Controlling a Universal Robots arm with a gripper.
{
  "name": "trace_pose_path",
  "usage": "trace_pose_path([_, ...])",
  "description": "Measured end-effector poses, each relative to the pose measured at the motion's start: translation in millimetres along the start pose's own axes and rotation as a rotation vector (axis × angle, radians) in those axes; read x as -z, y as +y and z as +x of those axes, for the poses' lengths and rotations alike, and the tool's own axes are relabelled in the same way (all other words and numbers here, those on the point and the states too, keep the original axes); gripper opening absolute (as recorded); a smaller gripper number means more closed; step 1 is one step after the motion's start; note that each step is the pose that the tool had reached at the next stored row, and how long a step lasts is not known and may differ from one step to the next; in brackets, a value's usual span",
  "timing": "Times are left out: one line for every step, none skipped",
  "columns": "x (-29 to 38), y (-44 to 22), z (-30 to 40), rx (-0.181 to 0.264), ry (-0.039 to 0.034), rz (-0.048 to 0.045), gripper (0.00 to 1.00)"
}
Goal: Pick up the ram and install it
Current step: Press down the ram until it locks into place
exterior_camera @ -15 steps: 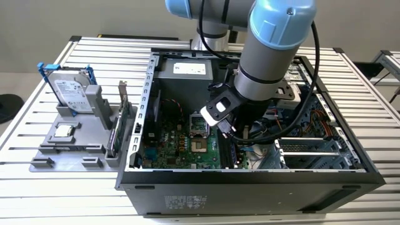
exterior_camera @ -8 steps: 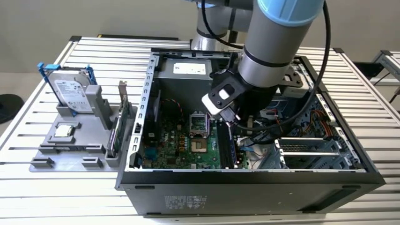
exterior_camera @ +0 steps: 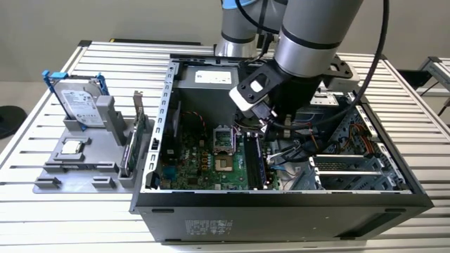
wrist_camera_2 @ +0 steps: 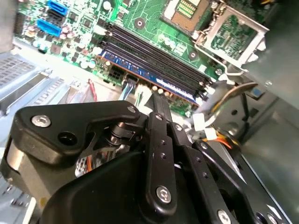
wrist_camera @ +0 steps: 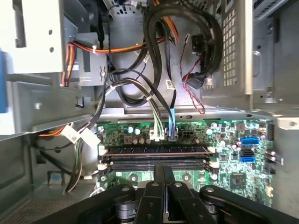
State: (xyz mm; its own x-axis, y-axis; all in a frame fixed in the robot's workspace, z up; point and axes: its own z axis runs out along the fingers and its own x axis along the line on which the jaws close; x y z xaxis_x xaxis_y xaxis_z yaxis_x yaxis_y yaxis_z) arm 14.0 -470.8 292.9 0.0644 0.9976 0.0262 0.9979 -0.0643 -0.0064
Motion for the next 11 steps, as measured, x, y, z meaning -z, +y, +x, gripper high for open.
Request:
trace_pose_path([3.9, 0.0, 0.1, 0.0, 0.0003, 0.0005, 0.0])
trace_pose_path([7.8, 0.0, 0.2, 0.0, 0.0002, 0.001, 0.0])
trace_pose_path([10.7, -0.1, 0.3, 0.0, 0.0, 0.0016, 0.0])
trace_pose_path([11.9, -0.1, 0.3, 0.0, 0.0001, 0.002, 0.0])
trace_pose_path([12.0, -0.1, 0.3, 0.0, 0.0002, 0.0026, 0.0])
trace_pose_path([12.0, -0.1, 0.3, 0.0, 0.0002, 0.0025, 0.0])
trace_pose_path([12.0, -0.1, 0.3, 0.0, 0.0003, 0.0026, 0.0])
trace_pose_path([12.1, -0.1, 0.3, 0.0, 0.0, 0.0029, 0.0])
trace_pose_path([12.1, -0.1, 0.3, 0.0, 0.0, 0.0033, 0.0])
trace_pose_path([12.1, -0.1, 0.3, 0.0, 0.0, 0.0033, 0.0])
trace_pose_path([12.1, -0.1, 0.3, 0.0, 0.0, 0.0034, 0.0])
